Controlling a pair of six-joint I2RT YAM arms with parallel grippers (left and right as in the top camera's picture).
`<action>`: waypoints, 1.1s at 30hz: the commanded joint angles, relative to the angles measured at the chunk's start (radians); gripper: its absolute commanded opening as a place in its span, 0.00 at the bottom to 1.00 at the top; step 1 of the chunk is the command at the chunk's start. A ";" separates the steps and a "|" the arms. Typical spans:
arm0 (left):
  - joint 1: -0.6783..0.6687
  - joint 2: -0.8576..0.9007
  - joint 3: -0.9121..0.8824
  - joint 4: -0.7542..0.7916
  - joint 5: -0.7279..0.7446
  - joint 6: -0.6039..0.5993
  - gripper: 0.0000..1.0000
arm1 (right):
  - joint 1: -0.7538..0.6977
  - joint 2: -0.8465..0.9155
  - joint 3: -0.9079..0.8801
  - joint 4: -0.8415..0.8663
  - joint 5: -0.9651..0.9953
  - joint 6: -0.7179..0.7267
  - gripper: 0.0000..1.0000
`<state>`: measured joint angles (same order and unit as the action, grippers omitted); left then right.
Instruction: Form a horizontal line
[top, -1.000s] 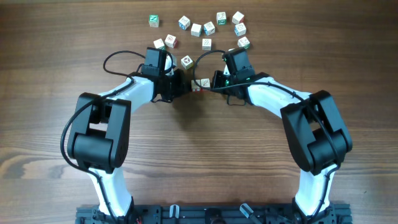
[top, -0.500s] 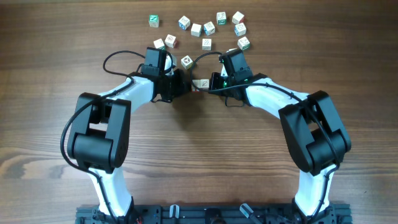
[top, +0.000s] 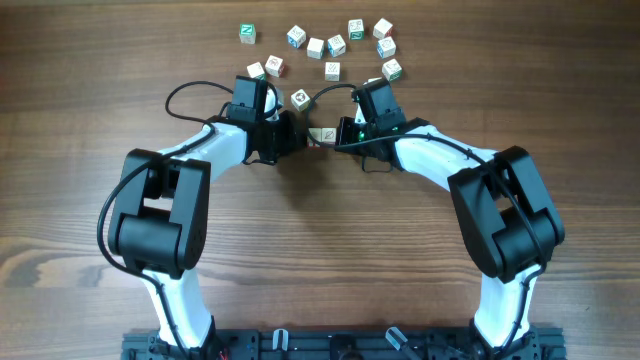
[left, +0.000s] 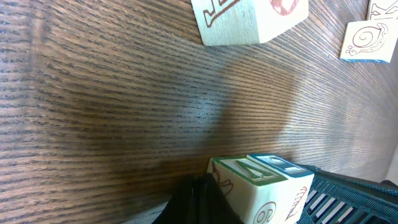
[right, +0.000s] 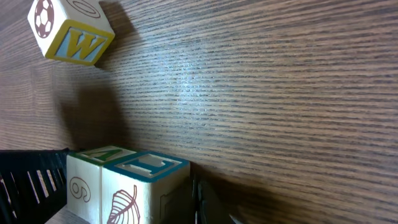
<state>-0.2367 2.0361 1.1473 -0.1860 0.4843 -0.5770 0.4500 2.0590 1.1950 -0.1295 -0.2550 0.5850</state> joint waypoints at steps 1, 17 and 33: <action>-0.007 0.023 -0.021 -0.008 -0.040 0.016 0.04 | 0.025 0.032 -0.019 -0.025 -0.027 -0.010 0.04; -0.007 0.023 -0.021 -0.009 -0.041 0.016 0.04 | -0.065 0.032 0.026 -0.042 0.089 -0.069 0.04; -0.007 0.023 -0.021 -0.009 -0.047 0.016 0.04 | -0.100 0.032 0.149 0.006 -0.172 -0.061 0.04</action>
<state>-0.2367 2.0361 1.1473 -0.1837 0.4843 -0.5770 0.3477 2.0743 1.3296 -0.1238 -0.3485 0.5293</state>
